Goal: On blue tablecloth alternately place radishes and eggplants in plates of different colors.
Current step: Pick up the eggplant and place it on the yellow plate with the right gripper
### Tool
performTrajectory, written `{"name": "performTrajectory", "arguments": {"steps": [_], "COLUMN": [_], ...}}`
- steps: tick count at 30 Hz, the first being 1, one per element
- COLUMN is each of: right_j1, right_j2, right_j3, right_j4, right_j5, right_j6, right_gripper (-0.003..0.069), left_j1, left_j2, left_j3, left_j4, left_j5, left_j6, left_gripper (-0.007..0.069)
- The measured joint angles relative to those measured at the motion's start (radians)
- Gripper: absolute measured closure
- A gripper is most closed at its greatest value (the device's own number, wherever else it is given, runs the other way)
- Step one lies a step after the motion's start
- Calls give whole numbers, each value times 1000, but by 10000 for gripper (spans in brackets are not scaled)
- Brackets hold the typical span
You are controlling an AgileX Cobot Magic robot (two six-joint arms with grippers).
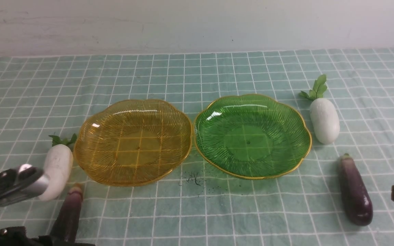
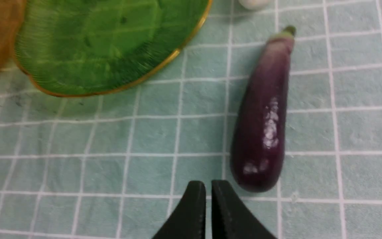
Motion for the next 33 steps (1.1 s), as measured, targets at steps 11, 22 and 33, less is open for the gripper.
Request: {"name": "performTrajectory", "arguments": {"steps": [11, 22, 33], "right_j1": [0, 0, 0], "right_j2": [435, 722, 820], "right_j3": [-205, -323, -337], "right_j4": [-84, -126, -155], "right_j5": [5, -44, -34], "right_j6": [18, -20, -24], "right_gripper": [291, 126, 223], "left_j1": [0, 0, 0], "left_j2": [226, 245, 245], "left_j3": [-120, -120, -120], "left_j4": [178, 180, 180], "left_j5": [45, 46, 49], "left_j6": [0, 1, 3], "left_gripper": [627, 501, 460]}}
